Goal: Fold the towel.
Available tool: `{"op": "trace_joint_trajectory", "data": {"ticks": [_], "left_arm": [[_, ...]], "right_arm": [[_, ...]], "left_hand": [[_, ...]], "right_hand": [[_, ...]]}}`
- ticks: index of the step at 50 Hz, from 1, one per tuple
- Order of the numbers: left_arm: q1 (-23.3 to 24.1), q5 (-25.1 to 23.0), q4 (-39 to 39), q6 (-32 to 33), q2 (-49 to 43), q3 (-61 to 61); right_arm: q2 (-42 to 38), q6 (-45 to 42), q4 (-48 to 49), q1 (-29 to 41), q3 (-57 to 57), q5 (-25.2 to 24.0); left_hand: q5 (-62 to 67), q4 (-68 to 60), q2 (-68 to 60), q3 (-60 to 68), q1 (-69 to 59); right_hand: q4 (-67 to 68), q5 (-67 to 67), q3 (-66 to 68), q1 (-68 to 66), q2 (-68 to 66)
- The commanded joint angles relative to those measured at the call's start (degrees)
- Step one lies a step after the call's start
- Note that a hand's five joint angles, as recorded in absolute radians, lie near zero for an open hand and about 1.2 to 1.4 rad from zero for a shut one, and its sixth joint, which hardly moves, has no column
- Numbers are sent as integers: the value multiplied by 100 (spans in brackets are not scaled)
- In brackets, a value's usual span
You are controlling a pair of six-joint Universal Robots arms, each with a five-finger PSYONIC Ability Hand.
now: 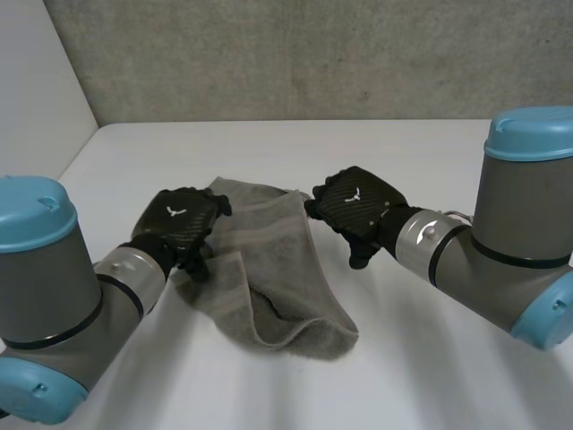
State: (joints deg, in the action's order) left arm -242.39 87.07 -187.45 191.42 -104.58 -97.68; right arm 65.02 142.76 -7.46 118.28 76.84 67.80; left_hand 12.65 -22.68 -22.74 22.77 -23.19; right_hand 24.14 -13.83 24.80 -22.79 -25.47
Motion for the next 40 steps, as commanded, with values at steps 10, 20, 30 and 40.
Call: {"op": "trace_joint_trajectory", "data": {"ticks": [10, 20, 30, 40], "left_arm": [[-344, -1808, -125, 2030, -809, -49], [-335, -1860, -125, 2216, -1056, -137], [-335, -1852, -134, 2216, -1082, -137], [-335, -1852, -169, 2224, -1258, -146]], "right_arm": [[-209, -91, 60, -50, 253, 40], [-200, -99, 60, -410, 560, -4], [-227, -108, 96, -446, 640, -4], [-367, -117, 104, -455, 516, -13]], "left_hand": [[2860, -2857, -2852, 2848, -2806], [1920, -1917, -1911, 1908, -1866], [2170, -2167, -2161, 2158, -2116], [2407, -2404, -2398, 2395, -2353]], "right_hand": [[-60, 29, -126, -75, 193], [-60, 29, -126, -75, 193], [-60, 29, -126, -75, 193], [-60, 29, -126, -75, 193]]}}
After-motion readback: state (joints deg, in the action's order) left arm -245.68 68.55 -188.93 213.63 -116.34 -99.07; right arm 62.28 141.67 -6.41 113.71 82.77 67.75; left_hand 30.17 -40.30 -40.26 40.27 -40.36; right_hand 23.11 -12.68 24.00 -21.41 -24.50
